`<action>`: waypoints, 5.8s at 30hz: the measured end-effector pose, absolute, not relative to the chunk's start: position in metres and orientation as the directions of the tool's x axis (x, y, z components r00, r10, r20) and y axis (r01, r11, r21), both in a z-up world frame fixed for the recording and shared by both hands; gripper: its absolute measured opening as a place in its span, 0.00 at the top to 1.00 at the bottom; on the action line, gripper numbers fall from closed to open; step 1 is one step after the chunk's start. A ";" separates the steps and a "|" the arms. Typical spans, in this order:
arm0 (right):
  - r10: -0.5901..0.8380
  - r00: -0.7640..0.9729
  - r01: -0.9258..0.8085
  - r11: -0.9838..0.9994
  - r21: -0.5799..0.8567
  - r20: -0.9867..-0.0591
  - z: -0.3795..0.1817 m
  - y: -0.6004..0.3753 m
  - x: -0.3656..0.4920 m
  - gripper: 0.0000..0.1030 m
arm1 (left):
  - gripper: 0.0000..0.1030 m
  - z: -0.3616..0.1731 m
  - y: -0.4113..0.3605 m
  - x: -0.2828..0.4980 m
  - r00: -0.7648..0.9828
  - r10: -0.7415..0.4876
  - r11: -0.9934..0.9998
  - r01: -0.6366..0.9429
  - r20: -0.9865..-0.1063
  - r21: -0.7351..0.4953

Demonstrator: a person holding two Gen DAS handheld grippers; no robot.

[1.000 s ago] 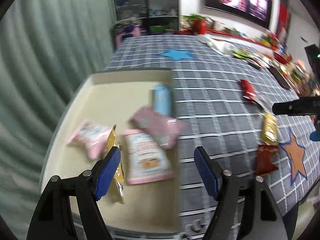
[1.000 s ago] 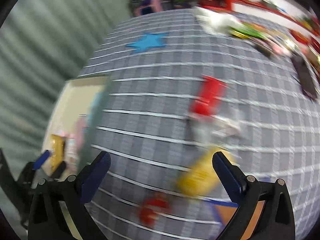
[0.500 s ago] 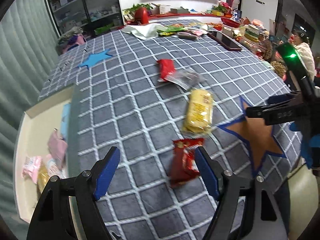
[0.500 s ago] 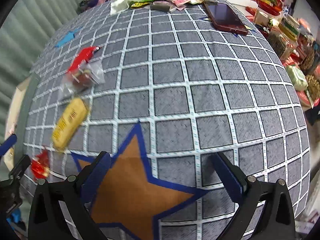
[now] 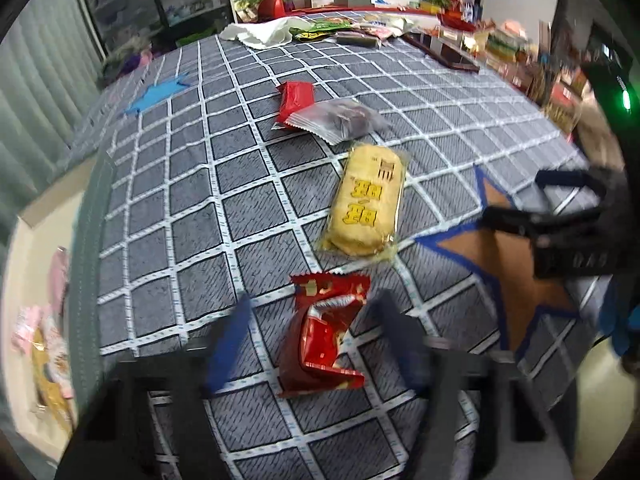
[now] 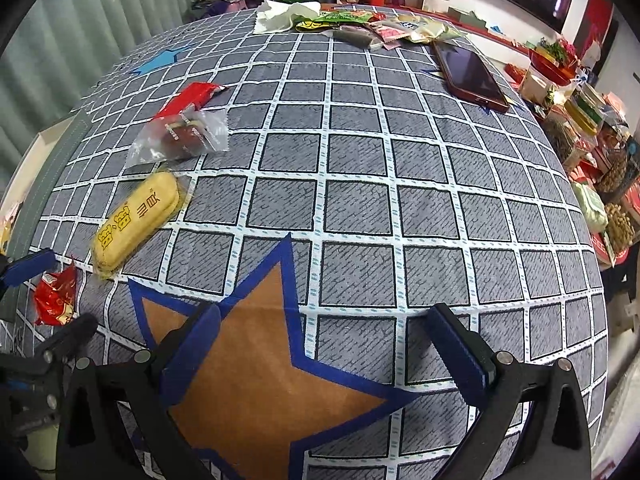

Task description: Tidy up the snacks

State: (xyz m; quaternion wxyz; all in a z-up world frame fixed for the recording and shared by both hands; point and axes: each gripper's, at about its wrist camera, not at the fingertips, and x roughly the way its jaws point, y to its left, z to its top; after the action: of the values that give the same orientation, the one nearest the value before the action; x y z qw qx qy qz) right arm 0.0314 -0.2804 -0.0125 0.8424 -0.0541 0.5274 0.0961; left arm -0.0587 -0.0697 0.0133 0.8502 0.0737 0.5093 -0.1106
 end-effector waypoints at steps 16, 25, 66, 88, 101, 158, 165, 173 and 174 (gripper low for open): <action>0.302 0.312 -0.204 0.947 0.247 -0.901 0.000 -0.219 0.056 0.00 | 0.72 0.015 -0.026 -0.072 0.497 -0.052 0.984 0.172 -0.866 0.039; 0.129 0.342 -0.360 0.933 -0.003 -0.931 -0.010 -0.158 0.060 0.04 | 0.41 0.013 -0.014 -0.069 0.505 -0.016 0.994 0.098 -0.863 0.039; 0.171 0.563 -0.286 0.958 0.004 -0.809 -0.017 -0.283 -0.003 0.00 | 0.01 0.002 -0.023 -0.069 0.597 -0.043 0.997 0.072 -0.801 0.000; 0.176 0.563 -0.295 0.955 0.003 -0.808 -0.017 -0.285 -0.003 0.00 | 0.00 0.002 -0.023 -0.070 0.598 -0.044 0.997 0.073 -0.801 0.000; 0.175 0.564 -0.294 0.956 0.002 -0.807 -0.018 -0.285 -0.004 0.00 | 0.00 0.002 -0.022 -0.071 0.598 -0.044 0.997 0.074 -0.800 0.000; 0.178 0.461 -0.392 0.920 -0.020 -0.869 -0.013 -0.265 0.010 0.00 | 0.01 0.001 -0.022 -0.072 0.599 -0.044 0.997 0.074 -0.799 0.000; 0.171 0.431 -0.562 0.819 -0.115 -0.886 -0.003 -0.217 0.025 0.00 | 0.01 0.001 -0.023 -0.071 0.600 -0.044 0.997 0.074 -0.799 0.001; 0.147 0.359 -0.637 0.761 -0.126 -0.922 -0.012 -0.184 0.042 0.00 | 0.01 0.001 -0.022 -0.072 0.600 -0.044 0.997 0.074 -0.799 0.001; 0.155 0.347 -0.639 0.761 -0.113 -0.925 -0.012 -0.183 0.044 0.00 | 0.01 0.001 -0.022 -0.072 0.600 -0.044 0.997 0.074 -0.799 0.001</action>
State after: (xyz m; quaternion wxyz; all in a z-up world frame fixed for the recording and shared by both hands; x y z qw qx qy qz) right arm 0.0435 -0.1833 -0.0117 0.7861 -0.2361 0.5124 0.2524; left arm -0.0715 -0.0224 0.0013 0.8942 0.0168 0.4462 -0.0329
